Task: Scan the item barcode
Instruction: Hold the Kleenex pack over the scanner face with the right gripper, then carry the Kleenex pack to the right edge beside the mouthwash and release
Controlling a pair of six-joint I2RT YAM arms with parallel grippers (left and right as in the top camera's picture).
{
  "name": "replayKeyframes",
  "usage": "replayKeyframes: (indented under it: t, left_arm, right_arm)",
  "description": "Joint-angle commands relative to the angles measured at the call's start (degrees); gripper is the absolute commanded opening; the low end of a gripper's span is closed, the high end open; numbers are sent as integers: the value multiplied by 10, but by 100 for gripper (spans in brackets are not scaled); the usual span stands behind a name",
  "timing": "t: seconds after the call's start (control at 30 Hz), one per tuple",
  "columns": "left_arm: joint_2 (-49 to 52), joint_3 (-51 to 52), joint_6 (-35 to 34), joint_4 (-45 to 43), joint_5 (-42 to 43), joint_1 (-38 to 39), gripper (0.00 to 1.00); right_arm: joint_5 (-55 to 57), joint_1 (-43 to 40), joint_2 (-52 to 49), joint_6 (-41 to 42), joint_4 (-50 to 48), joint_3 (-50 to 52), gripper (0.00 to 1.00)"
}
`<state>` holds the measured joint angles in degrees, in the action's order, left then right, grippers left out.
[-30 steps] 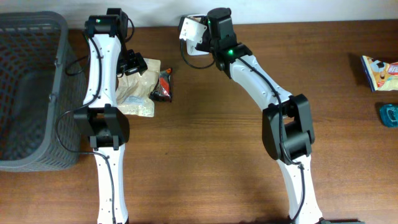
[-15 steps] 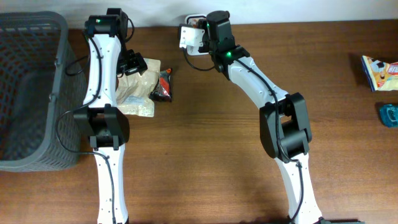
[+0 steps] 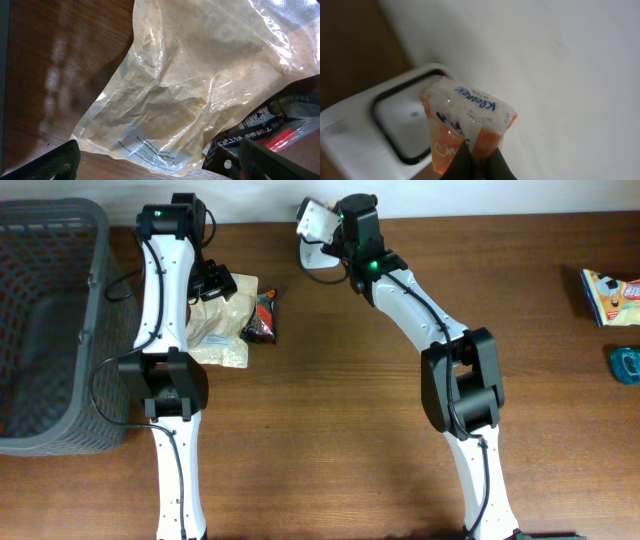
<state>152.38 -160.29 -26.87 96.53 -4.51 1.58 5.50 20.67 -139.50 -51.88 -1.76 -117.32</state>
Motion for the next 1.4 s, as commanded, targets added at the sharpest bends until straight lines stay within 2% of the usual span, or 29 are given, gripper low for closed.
replayKeyframes:
  t: [0.0, 0.1, 0.27, 0.37, 0.53, 0.8, 1.03, 1.1, 1.2, 1.37]
  left_arm:
    - [-18, -7, -7, 2, 2, -2, 99]
    - [-18, -7, -7, 2, 2, -2, 99]
    - [-18, -7, -7, 2, 2, -2, 99]
    - [-18, -7, -7, 2, 2, -2, 99]
    - [-18, -7, -7, 2, 2, -2, 99]
    - [-18, -7, -7, 2, 2, -2, 99]
    - [-18, -7, -7, 2, 2, -2, 99]
    - [-18, -7, -7, 2, 2, -2, 99]
    - [-18, -7, -7, 2, 2, -2, 99]
    - [-18, -7, -7, 2, 2, -2, 99]
  right_arm:
    - [104, 0, -2, 124, -11, -10, 4]
    - [137, 2, 2, 153, -10, -10, 4]
    - [204, 19, 3, 153, -17, -10, 4]
    - [130, 24, 3, 133, -15, -10, 4]
    - [-27, 17, 3, 25, 15, -10, 4]
    - [-63, 14, -5, -67, 49, -10, 4]
    - [-61, 14, -7, -65, 43, -10, 4]
    - [-29, 14, -7, -26, 11, -10, 4]
    - [82, 10, 8, 125, -76, -10, 4]
    - [119, -33, 72, 283, -39, -10, 4]
